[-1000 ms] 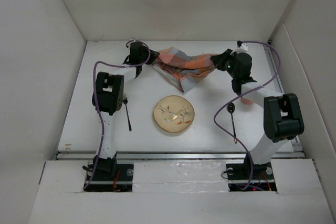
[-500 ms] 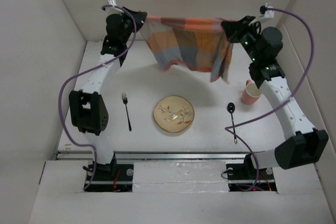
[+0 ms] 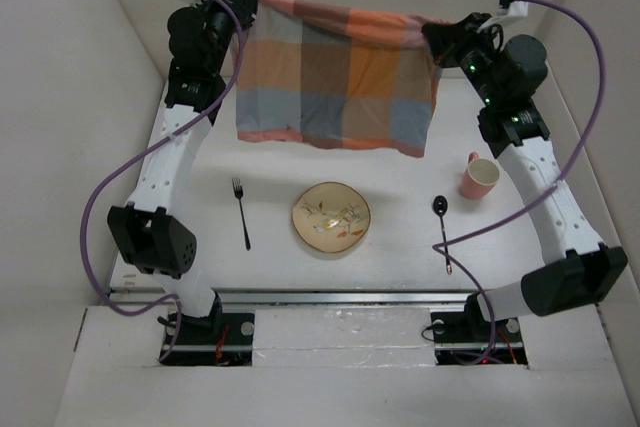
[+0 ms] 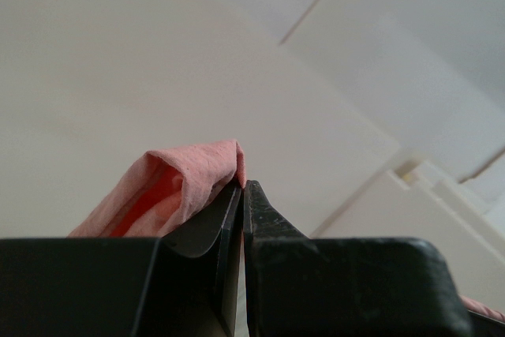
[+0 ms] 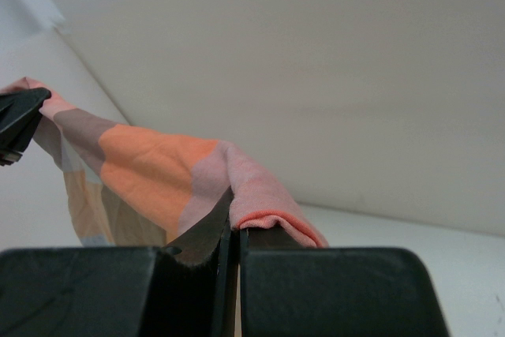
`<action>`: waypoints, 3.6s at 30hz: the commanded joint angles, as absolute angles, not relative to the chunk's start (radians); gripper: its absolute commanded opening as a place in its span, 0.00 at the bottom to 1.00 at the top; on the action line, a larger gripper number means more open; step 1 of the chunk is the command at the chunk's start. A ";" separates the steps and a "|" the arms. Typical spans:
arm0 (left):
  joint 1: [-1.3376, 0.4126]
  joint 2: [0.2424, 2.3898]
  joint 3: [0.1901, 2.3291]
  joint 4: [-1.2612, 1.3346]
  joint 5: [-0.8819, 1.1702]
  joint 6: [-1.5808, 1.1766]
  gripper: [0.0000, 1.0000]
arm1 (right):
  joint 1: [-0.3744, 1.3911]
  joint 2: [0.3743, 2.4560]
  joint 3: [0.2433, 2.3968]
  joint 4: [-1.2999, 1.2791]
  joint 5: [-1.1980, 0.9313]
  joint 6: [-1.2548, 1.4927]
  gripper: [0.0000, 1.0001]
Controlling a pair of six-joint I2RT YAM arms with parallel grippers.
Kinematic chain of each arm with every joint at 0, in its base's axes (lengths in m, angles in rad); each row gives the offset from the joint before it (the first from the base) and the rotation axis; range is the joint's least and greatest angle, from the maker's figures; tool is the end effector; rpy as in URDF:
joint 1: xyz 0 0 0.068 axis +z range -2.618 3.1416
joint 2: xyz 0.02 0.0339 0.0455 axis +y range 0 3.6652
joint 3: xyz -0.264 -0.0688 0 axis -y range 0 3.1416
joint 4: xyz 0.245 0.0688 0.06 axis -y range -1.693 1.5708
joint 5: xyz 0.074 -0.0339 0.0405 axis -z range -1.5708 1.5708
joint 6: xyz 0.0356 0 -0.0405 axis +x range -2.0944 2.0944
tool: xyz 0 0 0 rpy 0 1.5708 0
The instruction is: Set the dinner table for one person
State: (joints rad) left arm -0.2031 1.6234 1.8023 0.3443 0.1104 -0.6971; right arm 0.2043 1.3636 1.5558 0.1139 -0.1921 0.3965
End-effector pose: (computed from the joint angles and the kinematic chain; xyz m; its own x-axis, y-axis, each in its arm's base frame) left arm 0.3509 -0.0763 0.5344 0.1865 -0.6899 -0.6995 0.5396 0.6669 -0.5139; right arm 0.2910 0.0672 0.5104 0.1264 0.4133 -0.9018 -0.4621 0.8289 0.3152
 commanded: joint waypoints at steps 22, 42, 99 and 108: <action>-0.084 1.987 1.962 0.407 0.233 -0.692 0.00 | 0.152 1.941 2.019 0.139 -0.368 0.434 0.00; -0.124 1.597 0.747 0.845 0.195 -0.831 0.00 | 0.175 1.767 1.072 0.304 -0.480 0.388 0.00; -0.525 1.554 0.891 0.498 -0.087 -0.718 0.40 | 0.632 1.511 0.574 0.353 -0.077 0.495 0.43; -0.515 1.618 0.934 0.497 -0.066 -0.724 0.40 | 0.733 1.439 0.454 0.361 -0.046 0.551 0.05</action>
